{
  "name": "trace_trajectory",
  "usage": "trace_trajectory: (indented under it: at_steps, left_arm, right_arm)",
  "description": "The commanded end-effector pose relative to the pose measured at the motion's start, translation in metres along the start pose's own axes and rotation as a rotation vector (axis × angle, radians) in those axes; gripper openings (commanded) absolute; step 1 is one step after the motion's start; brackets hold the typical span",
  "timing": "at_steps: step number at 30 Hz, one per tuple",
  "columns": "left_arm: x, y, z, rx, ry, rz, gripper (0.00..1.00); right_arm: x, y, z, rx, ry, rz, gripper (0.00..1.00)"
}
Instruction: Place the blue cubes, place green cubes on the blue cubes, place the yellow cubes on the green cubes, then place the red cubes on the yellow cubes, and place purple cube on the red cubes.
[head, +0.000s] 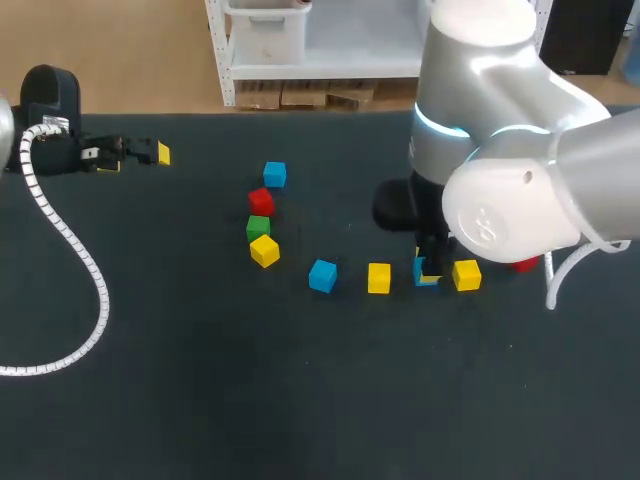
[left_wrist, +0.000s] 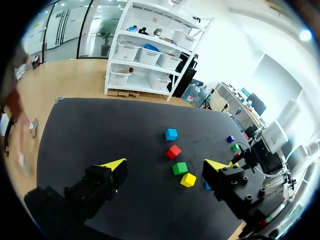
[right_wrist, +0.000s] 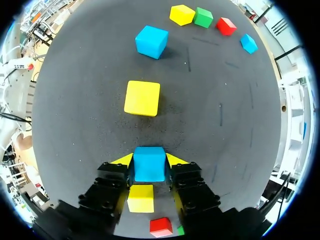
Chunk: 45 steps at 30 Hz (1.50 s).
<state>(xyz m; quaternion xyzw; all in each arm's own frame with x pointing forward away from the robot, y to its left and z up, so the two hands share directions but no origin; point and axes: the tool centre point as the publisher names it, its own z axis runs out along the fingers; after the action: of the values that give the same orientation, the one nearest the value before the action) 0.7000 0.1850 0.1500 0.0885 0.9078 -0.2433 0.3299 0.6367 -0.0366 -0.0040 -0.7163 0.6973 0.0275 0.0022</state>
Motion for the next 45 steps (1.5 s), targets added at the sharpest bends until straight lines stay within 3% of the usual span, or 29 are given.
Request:
trace_trajectory:
  at_steps: [1, 10, 19, 30, 45]
  left_arm:
    - [0.0, 0.0, 0.0, 0.0, 0.0, 0.0, 1.0]
    - [0.0, 0.0, 0.0, 0.0, 0.0, 0.0, 1.0]
    - [0.0, 0.0, 0.0, 0.0, 0.0, 0.0, 1.0]
    - [0.0, 0.0, 0.0, 0.0, 0.0, 0.0, 1.0]
    - [0.0, 0.0, 0.0, 0.0, 0.0, 0.0, 1.0]
  right_arm:
    - [-0.004, -0.007, -0.005, -0.013, 0.02, 0.008, 0.0]
    - [-0.019, -0.034, -0.03, 0.004, 0.047, 0.001, 0.0]
    - [-0.028, -0.055, -0.026, -0.015, 0.059, 0.018, 0.0]
    - [-0.014, -0.062, -0.009, -0.04, 0.038, 0.044, 0.0]
    - [-0.013, -0.072, -0.005, -0.05, 0.013, 0.093, 0.0]
